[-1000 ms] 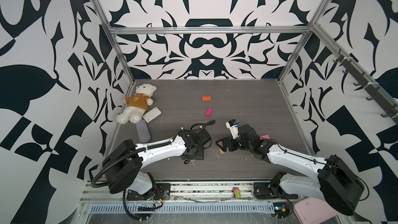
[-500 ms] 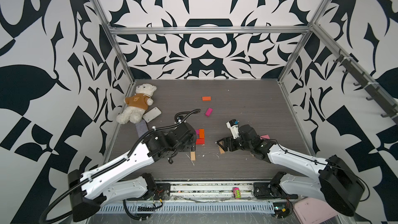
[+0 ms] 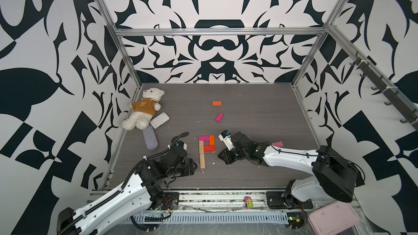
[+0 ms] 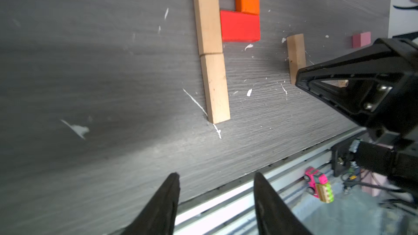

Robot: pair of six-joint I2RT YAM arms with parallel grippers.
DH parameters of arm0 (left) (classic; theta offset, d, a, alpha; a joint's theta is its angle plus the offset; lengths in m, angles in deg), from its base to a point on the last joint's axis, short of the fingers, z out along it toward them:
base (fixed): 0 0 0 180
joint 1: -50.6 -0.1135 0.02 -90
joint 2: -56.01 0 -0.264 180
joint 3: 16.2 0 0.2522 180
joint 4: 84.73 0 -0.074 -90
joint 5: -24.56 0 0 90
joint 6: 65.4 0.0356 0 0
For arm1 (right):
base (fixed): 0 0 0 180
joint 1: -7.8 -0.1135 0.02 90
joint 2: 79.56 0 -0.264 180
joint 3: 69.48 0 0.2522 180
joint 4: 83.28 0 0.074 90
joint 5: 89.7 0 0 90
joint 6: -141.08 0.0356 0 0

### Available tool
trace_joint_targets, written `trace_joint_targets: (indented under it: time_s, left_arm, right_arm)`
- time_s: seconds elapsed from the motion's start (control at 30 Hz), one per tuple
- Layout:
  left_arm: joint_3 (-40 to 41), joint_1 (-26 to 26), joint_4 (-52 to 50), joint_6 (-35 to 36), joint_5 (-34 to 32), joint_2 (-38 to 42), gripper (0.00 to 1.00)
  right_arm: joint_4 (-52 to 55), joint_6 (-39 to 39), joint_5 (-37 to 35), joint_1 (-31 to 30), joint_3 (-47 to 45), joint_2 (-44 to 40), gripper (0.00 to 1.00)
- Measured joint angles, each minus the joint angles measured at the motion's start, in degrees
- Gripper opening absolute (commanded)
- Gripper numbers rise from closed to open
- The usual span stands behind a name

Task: Assemble the letter p with building blocks
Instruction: Assemble the building block at the center of the board.

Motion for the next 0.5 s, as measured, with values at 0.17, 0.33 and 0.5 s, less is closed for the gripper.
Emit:
trace_joint_targets:
  time_s: [0.17, 0.33, 0.5]
  left_arm:
    - [3.7, 0.0, 5.0, -2.1, 4.7, -6.4, 0.21]
    - [7.2, 0.0, 12.0, -4.9, 8.0, -10.3, 0.13]
    - [10.3, 0.0, 18.5, -7.6, 10.0, -13.7, 0.11]
  right_arm:
    - [-1.4, 0.1, 1.8, -0.6, 3.2, 6.6, 0.04]
    - [-4.0, 0.2, 3.3, -1.0, 3.8, 9.3, 0.03]
    - [-6.1, 0.2, 4.6, -1.4, 3.8, 11.9, 0.03]
